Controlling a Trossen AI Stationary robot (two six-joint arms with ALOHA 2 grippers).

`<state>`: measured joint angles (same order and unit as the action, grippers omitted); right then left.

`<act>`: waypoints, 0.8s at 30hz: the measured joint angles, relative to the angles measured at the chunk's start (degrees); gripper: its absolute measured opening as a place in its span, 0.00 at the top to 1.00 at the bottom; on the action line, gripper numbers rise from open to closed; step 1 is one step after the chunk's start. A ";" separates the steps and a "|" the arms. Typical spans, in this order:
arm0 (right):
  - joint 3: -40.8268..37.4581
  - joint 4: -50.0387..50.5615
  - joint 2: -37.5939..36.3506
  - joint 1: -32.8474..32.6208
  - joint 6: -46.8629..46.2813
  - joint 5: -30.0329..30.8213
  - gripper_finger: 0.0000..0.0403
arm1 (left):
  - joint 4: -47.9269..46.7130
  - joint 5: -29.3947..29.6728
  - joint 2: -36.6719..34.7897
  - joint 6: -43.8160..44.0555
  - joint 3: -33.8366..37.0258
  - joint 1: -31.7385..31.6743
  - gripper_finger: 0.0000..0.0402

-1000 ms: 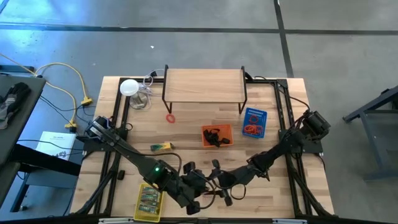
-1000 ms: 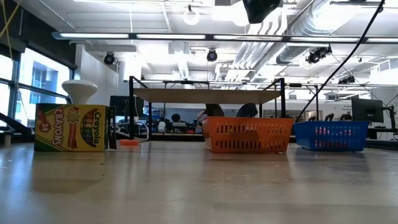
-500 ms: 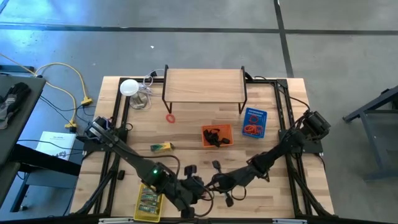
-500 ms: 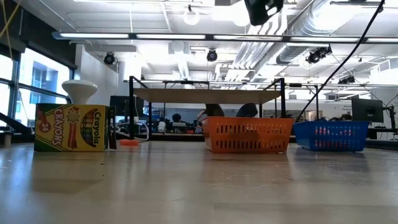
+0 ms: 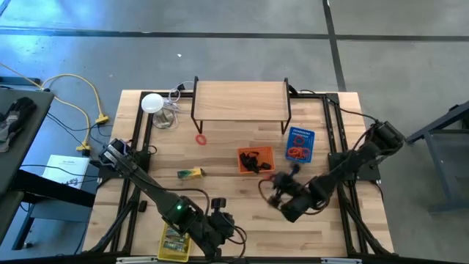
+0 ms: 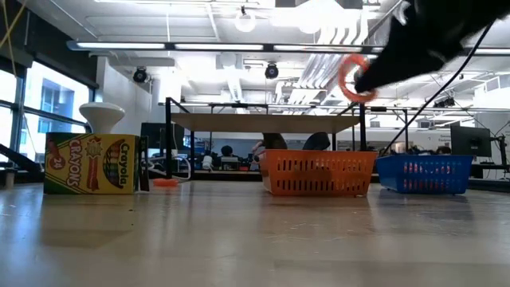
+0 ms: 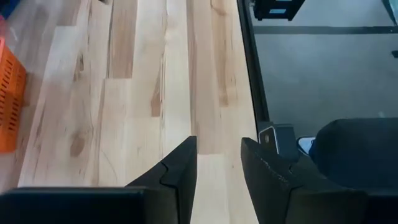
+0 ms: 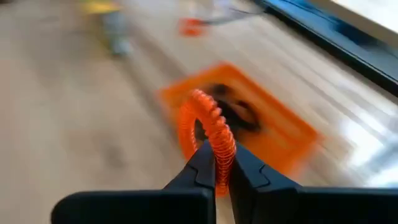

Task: Pick & Place Office Desk Supplies
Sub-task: Put the spring keychain into the blue bin, then put the crayon box into the yellow bin

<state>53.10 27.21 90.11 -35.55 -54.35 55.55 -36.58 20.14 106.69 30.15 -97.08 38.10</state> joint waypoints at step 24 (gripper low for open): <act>-6.91 38.59 0.19 15.59 -44.49 -8.03 0.59 | -6.99 -5.43 -0.08 6.74 0.01 -3.18 0.70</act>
<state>46.19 65.80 90.30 -19.96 -98.84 47.52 -43.57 14.71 106.62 36.89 -97.07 34.92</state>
